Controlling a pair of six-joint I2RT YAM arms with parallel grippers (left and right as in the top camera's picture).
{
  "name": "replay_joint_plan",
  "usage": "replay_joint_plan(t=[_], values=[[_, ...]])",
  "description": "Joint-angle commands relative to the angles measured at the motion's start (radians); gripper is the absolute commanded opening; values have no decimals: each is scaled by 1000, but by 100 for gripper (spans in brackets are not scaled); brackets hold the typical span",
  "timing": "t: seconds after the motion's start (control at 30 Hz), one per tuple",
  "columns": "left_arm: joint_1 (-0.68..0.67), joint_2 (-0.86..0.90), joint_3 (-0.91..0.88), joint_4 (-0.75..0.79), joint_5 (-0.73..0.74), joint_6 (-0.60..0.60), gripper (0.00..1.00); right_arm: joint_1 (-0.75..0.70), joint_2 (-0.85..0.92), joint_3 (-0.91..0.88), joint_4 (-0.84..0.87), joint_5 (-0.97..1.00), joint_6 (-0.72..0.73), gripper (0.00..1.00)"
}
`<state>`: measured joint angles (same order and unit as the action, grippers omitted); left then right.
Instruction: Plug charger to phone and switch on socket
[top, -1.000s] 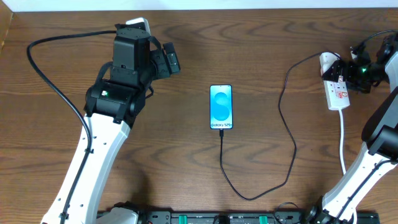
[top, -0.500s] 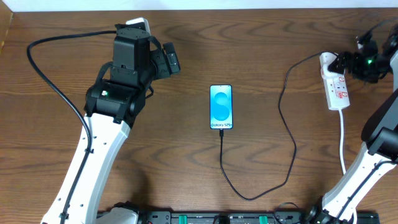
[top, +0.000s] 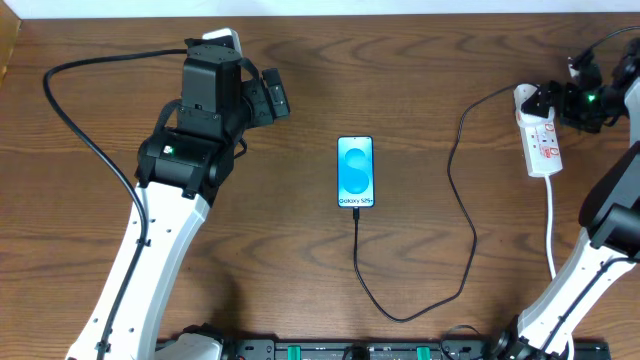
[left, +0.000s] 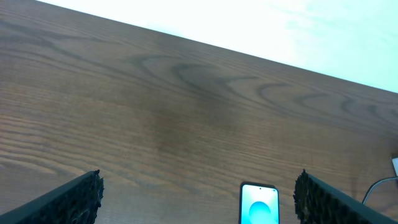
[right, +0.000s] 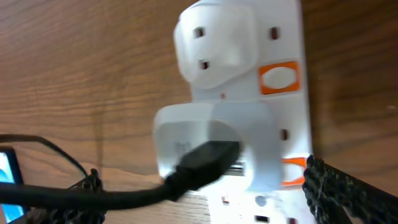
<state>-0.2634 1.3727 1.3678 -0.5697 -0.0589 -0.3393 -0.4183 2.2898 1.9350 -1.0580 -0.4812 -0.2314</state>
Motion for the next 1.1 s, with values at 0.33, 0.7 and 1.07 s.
replay_joint_plan(t=[0.33,0.7,1.07], values=[[0,-7,6,1,-13,10,98,51,2,-157,52,9,18,99],[0,-7,6,1,-13,10,98,53,1,-228,69,3,26,99],[0,-7,6,1,-13,10,98,29,-3,-145,-17,205,215,99]])
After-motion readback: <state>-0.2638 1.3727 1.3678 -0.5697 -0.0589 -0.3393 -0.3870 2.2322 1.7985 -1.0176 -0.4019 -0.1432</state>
